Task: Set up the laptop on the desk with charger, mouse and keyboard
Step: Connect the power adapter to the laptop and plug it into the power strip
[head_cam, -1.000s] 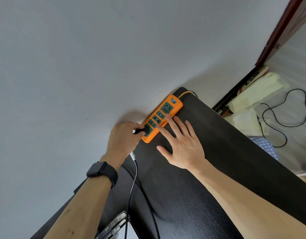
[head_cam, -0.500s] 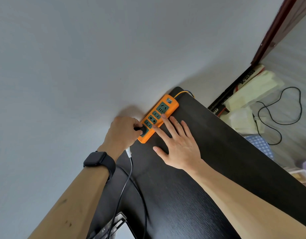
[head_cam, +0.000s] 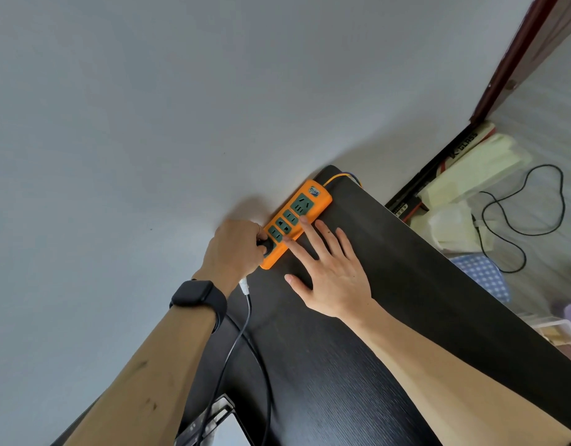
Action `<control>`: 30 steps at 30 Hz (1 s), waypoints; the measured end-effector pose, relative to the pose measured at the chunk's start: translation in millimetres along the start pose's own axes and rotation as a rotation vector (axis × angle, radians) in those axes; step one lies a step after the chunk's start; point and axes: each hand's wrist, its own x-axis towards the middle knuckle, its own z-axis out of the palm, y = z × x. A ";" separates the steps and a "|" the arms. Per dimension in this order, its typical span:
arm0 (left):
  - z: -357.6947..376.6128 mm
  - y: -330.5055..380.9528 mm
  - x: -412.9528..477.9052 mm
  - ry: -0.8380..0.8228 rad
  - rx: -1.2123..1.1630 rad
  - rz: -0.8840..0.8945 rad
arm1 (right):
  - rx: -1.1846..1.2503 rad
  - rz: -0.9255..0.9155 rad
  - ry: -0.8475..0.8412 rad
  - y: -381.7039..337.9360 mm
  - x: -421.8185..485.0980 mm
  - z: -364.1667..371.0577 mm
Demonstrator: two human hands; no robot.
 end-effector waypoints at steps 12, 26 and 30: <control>16.5 -32.6 -106.5 0.283 -0.499 -0.088 | -0.017 0.002 0.054 1.7 -4.4 -6.9; 249.3 -116.5 -400.0 0.213 -0.489 -0.816 | 0.298 -0.413 -0.107 -161.9 -220.9 32.7; 260.9 -118.0 -413.3 0.174 -0.444 -0.738 | 0.248 -0.506 -0.071 -182.9 -193.9 50.6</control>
